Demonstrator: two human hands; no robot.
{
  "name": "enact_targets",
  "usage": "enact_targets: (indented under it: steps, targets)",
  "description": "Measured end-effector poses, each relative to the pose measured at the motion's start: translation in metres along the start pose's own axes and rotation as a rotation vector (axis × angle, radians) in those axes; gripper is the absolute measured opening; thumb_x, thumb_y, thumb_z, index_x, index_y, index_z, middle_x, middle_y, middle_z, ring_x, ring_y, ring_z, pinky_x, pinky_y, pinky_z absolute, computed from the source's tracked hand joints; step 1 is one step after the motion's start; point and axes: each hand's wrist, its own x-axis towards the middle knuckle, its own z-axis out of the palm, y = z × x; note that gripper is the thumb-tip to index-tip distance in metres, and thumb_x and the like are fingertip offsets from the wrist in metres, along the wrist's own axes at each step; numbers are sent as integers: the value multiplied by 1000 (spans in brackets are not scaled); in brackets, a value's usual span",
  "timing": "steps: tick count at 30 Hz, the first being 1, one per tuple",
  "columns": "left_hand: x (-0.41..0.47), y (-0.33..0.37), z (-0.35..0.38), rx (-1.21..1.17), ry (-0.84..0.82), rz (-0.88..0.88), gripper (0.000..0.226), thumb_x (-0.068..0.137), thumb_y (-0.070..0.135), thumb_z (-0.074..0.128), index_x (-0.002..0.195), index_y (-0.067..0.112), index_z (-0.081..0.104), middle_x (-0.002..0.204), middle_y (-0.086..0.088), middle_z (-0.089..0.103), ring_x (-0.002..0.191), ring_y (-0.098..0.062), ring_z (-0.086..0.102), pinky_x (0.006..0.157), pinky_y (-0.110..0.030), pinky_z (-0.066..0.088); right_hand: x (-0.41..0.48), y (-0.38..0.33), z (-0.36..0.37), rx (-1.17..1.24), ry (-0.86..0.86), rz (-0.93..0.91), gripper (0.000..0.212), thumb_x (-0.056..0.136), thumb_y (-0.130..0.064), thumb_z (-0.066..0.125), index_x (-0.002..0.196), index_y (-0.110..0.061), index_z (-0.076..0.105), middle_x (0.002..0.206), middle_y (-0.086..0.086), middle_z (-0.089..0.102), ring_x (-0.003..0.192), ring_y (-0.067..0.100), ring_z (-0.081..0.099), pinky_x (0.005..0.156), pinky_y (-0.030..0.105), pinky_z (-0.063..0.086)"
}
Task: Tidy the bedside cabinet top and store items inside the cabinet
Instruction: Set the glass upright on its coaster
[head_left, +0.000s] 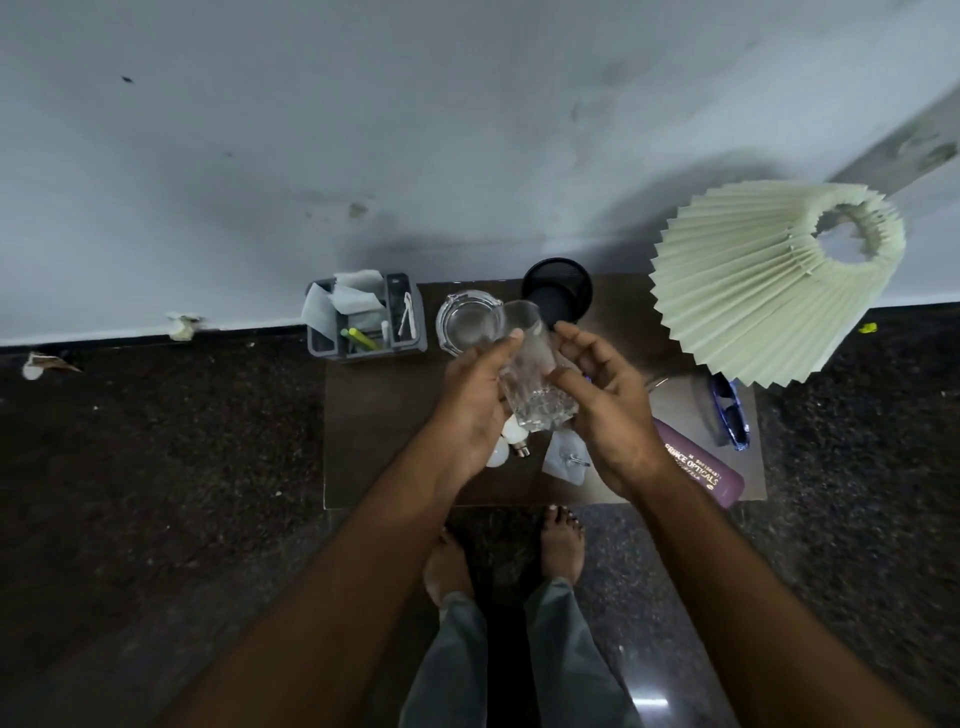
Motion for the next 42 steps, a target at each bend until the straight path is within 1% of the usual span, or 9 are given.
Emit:
enact_targets:
  steps: [5,11,13,18,24,27,34,39,42]
  targets:
    - [4,15,-19,-21,-115,32,15,96,8,59,110,4,64,84,-4,75,74,-13,73,59,-24,57,15,-7,16,-63,-157,60,67,83,-12,77,144,-12,48,133,3,66,126,21,61,109,53,47]
    - [17,23,-39,1,-177,41,48,92,1,62,138,2,48,110,-10,70,95,-20,70,88,-37,58,33,-17,30,-224,-216,37,69,84,1,76,146,-9,47,134,2,65,122,16,64,103,37,53]
    - [21,26,-45,78,-195,77,54,89,-3,64,140,6,47,114,-8,70,101,-20,69,96,-41,53,38,-20,32,-306,-234,13,68,81,4,78,142,-10,51,130,4,67,116,19,67,100,41,55]
    - [28,38,-59,353,-235,267,75,77,-17,70,142,7,42,133,-12,62,122,-26,62,101,-42,53,44,-29,41,-472,-262,-92,78,71,4,86,139,-7,50,125,4,68,110,16,70,96,36,57]
    - [31,49,-66,570,-263,466,82,69,-11,81,138,4,40,136,-16,58,125,-24,60,100,-31,52,50,-27,50,-571,-258,-234,84,62,-5,92,134,-8,47,126,1,63,115,15,67,100,43,55]
    - [34,52,-67,643,-264,527,81,72,-7,80,141,5,41,139,-13,56,128,-21,57,103,-30,51,49,-29,54,-645,-207,-310,82,63,-13,94,131,-12,48,115,-12,64,104,5,68,90,29,59]
    - [49,51,-54,529,41,505,32,89,7,60,120,6,68,110,-8,74,103,-23,72,92,-51,57,50,-20,60,-675,-174,-411,75,66,-16,92,128,-11,49,107,-16,64,93,-8,65,78,10,50]
    - [57,49,-51,593,155,566,34,85,-1,50,102,13,76,93,-1,77,89,-18,74,83,-45,61,55,-22,58,-709,-208,-338,72,71,-37,89,130,-18,52,113,-16,66,100,-4,66,84,18,56]
    - [58,46,-50,588,126,603,37,85,-4,50,101,18,76,93,1,77,90,-19,74,84,-41,61,58,-25,56,-736,-178,-279,40,94,-46,65,126,-22,60,109,-16,70,98,-6,66,85,16,53]
